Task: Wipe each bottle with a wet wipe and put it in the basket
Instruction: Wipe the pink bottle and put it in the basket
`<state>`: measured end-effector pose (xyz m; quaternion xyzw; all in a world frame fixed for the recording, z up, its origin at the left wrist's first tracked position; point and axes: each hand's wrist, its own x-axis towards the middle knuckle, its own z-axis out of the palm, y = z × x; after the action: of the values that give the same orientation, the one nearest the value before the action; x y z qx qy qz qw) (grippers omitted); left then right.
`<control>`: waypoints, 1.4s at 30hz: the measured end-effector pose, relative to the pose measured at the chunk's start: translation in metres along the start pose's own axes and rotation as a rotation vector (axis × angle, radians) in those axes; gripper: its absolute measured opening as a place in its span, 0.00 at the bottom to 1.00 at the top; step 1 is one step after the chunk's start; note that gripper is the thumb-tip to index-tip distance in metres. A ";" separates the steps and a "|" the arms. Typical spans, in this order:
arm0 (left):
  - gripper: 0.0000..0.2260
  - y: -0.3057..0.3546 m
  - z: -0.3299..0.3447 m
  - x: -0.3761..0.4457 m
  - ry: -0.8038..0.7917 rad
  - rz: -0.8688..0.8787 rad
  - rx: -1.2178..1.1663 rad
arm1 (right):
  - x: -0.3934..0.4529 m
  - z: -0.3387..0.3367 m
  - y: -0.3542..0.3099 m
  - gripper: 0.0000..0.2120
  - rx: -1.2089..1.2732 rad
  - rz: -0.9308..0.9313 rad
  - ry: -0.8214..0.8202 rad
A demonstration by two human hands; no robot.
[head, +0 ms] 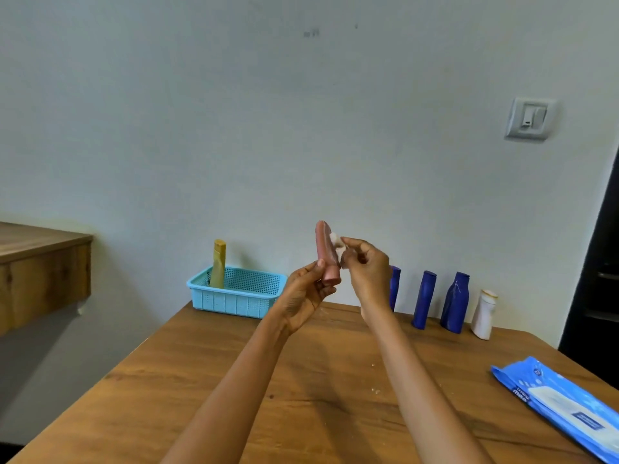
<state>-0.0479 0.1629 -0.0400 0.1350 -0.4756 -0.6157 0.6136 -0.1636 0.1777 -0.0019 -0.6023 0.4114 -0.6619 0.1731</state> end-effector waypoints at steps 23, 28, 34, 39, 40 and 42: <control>0.10 0.022 -0.008 -0.006 0.009 -0.037 0.158 | -0.005 0.012 -0.005 0.07 -0.287 -0.322 0.002; 0.10 0.029 -0.012 -0.006 0.024 0.009 0.146 | -0.026 0.016 -0.002 0.09 -0.324 -0.465 -0.085; 0.10 0.024 -0.016 -0.008 0.042 -0.052 0.167 | -0.010 0.020 0.001 0.05 -0.256 -0.361 -0.005; 0.12 0.023 -0.018 -0.009 0.036 -0.082 0.090 | 0.028 0.022 -0.029 0.08 -0.228 -0.407 0.045; 0.11 0.024 -0.017 -0.009 0.036 -0.079 0.080 | 0.031 0.023 -0.034 0.09 -0.248 -0.415 0.026; 0.10 0.024 -0.015 -0.009 0.049 -0.063 0.079 | 0.029 0.026 -0.036 0.11 -0.352 -0.440 -0.072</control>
<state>-0.0192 0.1695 -0.0336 0.1890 -0.4800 -0.6118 0.5996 -0.1357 0.1697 0.0425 -0.7209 0.3731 -0.5801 -0.0675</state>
